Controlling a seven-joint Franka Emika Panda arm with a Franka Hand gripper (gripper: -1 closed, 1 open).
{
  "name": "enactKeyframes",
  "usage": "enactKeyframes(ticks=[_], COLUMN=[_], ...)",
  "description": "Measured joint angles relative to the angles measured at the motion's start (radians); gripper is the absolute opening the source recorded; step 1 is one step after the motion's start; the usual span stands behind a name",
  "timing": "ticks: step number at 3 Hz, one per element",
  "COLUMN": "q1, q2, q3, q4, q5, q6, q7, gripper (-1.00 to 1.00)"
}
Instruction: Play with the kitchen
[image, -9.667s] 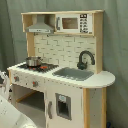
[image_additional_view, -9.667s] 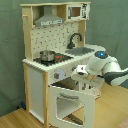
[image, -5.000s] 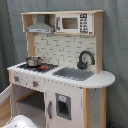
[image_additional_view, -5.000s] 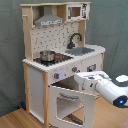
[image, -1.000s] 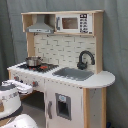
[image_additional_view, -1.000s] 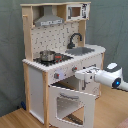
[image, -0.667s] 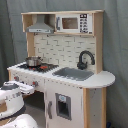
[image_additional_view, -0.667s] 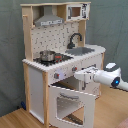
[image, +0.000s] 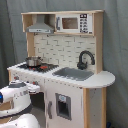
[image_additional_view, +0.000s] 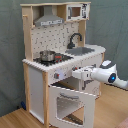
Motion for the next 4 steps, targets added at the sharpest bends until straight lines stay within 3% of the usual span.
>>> enactKeyframes(ticks=[1,2,3,4], q1=[-0.074,-0.071,-0.071,-0.070], q2=[0.001,0.002,0.002,0.006], q3=[0.007,0.012,0.011,0.010], q4=[0.052,0.047,0.045,0.034], q5=[0.000,0.009,0.009,0.018], q6=[0.045,0.035,0.035,0.032], q7=[-0.005,-0.019,-0.019,0.091], gripper=[1.00,1.00,-1.00,-1.00])
